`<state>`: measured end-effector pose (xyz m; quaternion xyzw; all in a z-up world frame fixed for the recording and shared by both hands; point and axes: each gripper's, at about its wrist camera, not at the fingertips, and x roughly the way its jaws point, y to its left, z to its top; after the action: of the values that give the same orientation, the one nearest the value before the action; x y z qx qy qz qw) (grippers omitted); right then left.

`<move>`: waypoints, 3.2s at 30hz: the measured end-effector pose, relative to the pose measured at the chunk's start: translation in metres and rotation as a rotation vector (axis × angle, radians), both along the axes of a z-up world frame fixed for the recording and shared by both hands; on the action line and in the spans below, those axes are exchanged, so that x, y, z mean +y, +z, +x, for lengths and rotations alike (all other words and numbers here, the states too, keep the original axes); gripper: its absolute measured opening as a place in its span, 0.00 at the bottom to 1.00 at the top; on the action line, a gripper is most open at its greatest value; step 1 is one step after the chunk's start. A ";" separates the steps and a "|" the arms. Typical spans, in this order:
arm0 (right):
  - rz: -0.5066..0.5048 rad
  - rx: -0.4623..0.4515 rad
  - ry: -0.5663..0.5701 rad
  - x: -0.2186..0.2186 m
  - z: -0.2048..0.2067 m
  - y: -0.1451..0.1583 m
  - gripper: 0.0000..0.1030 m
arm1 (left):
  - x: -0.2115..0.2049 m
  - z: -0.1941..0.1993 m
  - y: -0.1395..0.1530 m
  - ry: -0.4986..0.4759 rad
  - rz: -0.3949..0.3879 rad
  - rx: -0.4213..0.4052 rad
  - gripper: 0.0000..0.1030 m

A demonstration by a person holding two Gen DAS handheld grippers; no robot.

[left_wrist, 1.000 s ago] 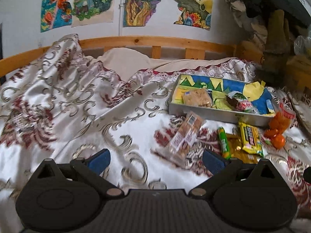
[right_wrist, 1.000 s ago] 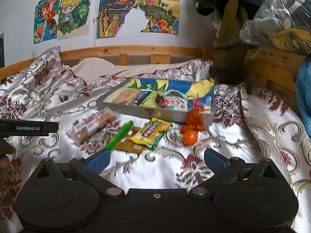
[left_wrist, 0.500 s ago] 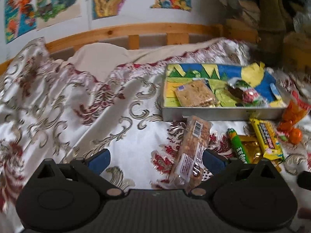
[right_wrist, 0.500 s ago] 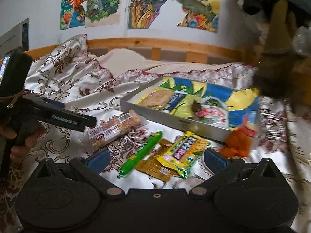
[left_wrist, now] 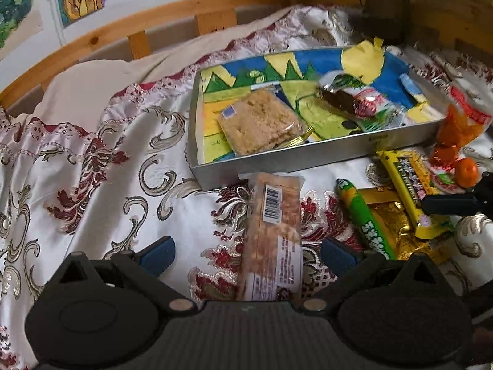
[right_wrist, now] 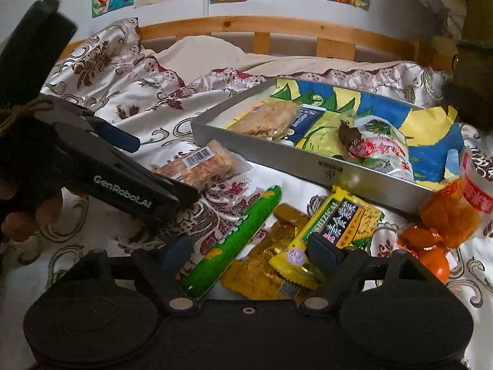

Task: Organize snacks
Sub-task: 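Grasp the barcode pastry packet with left tool while right tool grasps green stick snack, then carry pastry packet into the tray with left tool while right tool carries green stick there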

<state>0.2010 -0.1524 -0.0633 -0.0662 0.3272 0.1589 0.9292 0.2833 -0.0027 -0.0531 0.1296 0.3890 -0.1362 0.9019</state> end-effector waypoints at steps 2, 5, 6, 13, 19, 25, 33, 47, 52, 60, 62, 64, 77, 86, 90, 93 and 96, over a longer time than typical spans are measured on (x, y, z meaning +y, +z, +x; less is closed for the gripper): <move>-0.014 -0.017 0.008 0.004 0.002 -0.001 0.81 | -0.002 0.003 -0.002 -0.003 0.012 0.004 0.99; -0.024 -0.028 0.020 0.007 0.005 -0.001 0.78 | -0.004 0.003 -0.003 -0.014 0.019 0.001 0.95; -0.030 -0.032 0.025 0.008 0.005 -0.001 0.77 | -0.005 0.003 -0.003 -0.016 0.019 0.002 0.94; -0.029 -0.005 0.050 0.014 0.006 -0.004 0.59 | -0.007 0.004 0.002 -0.040 0.000 0.016 0.71; -0.012 0.050 0.060 0.022 0.014 -0.008 0.59 | -0.018 0.006 0.002 -0.073 0.037 0.051 0.43; 0.057 0.100 0.037 0.021 0.014 -0.013 0.45 | -0.011 0.005 0.005 -0.034 0.002 0.104 0.42; 0.102 0.164 -0.001 0.009 -0.003 -0.009 0.25 | 0.014 -0.015 0.011 0.067 -0.070 0.172 0.42; -0.019 0.178 0.043 0.002 -0.056 0.002 0.27 | 0.015 -0.085 0.014 0.137 -0.128 0.230 0.42; -0.026 0.157 0.028 0.003 -0.060 0.001 0.18 | 0.006 -0.090 0.016 0.133 -0.093 0.244 0.41; -0.177 0.073 0.107 0.000 -0.100 0.004 0.18 | -0.008 -0.118 0.024 0.111 -0.073 0.268 0.41; -0.262 0.043 0.148 0.002 -0.113 0.001 0.18 | -0.016 -0.127 0.024 0.108 -0.058 0.255 0.41; -0.325 0.012 0.183 0.001 -0.125 0.000 0.18 | -0.022 -0.136 0.023 0.104 -0.064 0.244 0.41; -0.399 -0.048 0.124 -0.030 -0.177 0.015 0.17 | -0.026 -0.186 0.034 0.130 -0.219 0.212 0.41; -0.385 -0.103 0.093 -0.036 -0.191 0.029 0.17 | -0.032 -0.182 0.048 0.137 -0.235 0.199 0.41; -0.399 -0.157 0.077 -0.037 -0.187 0.039 0.17 | -0.034 -0.166 0.061 0.147 -0.240 0.159 0.41; -0.399 -0.196 0.056 -0.043 -0.179 0.051 0.17 | -0.037 -0.152 0.074 0.136 -0.259 0.119 0.41; -0.408 -0.239 0.036 -0.049 -0.168 0.065 0.17 | -0.042 -0.136 0.090 0.116 -0.280 0.073 0.41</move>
<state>0.0328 -0.2017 0.0018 -0.2769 0.2388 0.0969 0.9257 0.1475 -0.0449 0.0365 -0.0252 0.4054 -0.1413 0.9028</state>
